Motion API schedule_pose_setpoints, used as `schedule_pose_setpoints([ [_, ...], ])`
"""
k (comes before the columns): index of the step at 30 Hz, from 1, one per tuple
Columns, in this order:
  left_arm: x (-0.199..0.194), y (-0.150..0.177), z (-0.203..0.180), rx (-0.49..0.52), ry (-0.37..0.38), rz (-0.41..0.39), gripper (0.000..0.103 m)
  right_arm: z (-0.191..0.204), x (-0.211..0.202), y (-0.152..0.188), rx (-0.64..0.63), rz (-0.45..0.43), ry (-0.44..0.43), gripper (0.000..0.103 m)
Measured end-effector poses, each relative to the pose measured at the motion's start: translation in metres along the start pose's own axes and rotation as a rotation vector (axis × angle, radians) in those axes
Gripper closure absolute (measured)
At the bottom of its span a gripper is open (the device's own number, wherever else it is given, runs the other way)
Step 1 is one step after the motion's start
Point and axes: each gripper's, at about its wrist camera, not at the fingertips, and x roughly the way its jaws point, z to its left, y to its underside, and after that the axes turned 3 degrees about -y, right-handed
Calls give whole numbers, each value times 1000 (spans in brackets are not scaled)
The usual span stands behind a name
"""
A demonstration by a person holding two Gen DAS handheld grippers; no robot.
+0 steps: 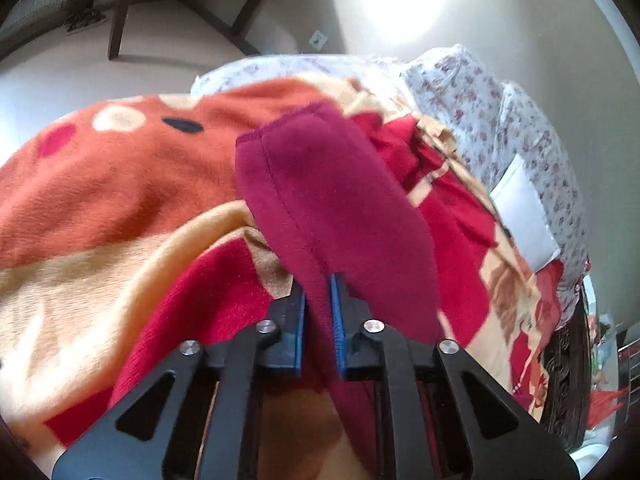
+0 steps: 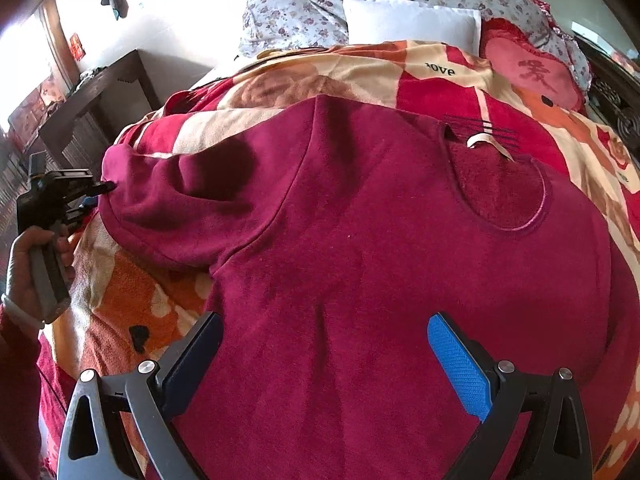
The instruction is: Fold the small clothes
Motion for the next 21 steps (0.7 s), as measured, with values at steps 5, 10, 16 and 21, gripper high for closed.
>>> schedule_pose_setpoints([
  [5,-43,12,-40,141,94,-58,97,-13,-5,-1,37,-15,4,1],
  [10,-87,53,-115,335,205,-89,97,-35,-22,-2,87,-51,11,1],
  [16,-111,156,-213,617,388,2,97,-81,-53,-2,153,-109,83,1],
  [21,-87,251,-258,785,433,136,97,-132,-71,6,246,-120,174,1],
])
